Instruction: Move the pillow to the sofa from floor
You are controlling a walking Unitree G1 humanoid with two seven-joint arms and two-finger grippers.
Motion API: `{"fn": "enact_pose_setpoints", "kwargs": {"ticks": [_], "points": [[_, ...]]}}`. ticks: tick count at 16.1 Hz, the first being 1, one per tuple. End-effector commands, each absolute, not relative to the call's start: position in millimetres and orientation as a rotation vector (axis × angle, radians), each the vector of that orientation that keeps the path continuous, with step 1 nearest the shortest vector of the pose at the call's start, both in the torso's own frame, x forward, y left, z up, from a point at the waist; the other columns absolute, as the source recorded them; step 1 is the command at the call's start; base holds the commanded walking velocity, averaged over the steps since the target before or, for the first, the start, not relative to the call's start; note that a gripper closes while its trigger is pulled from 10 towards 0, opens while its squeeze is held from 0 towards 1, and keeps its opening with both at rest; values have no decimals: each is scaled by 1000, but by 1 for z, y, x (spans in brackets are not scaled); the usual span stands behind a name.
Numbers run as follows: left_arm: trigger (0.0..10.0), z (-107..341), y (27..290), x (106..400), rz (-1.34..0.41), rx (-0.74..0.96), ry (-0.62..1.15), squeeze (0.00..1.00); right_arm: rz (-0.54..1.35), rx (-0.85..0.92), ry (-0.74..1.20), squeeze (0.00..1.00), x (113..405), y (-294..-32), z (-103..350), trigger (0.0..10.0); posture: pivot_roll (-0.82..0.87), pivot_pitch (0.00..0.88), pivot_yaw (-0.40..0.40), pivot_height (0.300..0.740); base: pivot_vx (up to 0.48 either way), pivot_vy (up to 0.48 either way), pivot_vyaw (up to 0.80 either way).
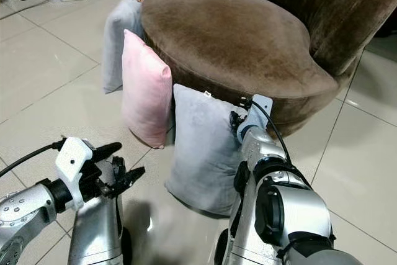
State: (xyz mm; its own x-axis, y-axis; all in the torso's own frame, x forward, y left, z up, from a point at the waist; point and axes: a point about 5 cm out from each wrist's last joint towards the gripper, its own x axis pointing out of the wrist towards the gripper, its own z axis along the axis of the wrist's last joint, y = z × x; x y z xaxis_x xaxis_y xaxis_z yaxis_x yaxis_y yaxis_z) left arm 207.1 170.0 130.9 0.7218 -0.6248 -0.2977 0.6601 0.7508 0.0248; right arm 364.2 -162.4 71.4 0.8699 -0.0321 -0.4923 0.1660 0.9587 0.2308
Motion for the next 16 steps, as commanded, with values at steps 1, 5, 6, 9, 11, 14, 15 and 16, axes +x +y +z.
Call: {"fn": "enact_pose_setpoints", "kwargs": {"ticks": [1,5,6,9,11,14,15,16], "points": [[10000,130,170,206,-725,130,290,0,-76,276,572,0,357,-155,60,0,33,91,-25,370,0,0,0],[10000,128,168,206,-721,123,291,0,-52,265,574,0,356,-151,58,0,25,50,-22,370,0,0,0],[10000,127,167,206,-721,122,290,0,-50,263,575,0,356,-151,58,0,23,44,-22,370,0,0,0],[10000,124,166,206,-719,120,291,0,-44,257,573,0,356,-152,58,0,21,14,-21,370,0,0,0],[10000,123,167,206,-715,121,291,0,-42,252,577,0,355,-153,56,0,20,0,-20,370,0,0,0],[10000,121,172,211,-683,130,276,0,-23,251,585,0,350,-152,49,0,19,0,-17,370,0,0,0],[10000,121,172,213,-675,130,270,0,-19,256,583,0,349,-152,48,0,19,0,-17,370,0,0,0],[10000,121,173,216,-661,129,259,0,-8,271,579,0,347,-152,46,0,15,0,-15,370,0,0,0]]}}
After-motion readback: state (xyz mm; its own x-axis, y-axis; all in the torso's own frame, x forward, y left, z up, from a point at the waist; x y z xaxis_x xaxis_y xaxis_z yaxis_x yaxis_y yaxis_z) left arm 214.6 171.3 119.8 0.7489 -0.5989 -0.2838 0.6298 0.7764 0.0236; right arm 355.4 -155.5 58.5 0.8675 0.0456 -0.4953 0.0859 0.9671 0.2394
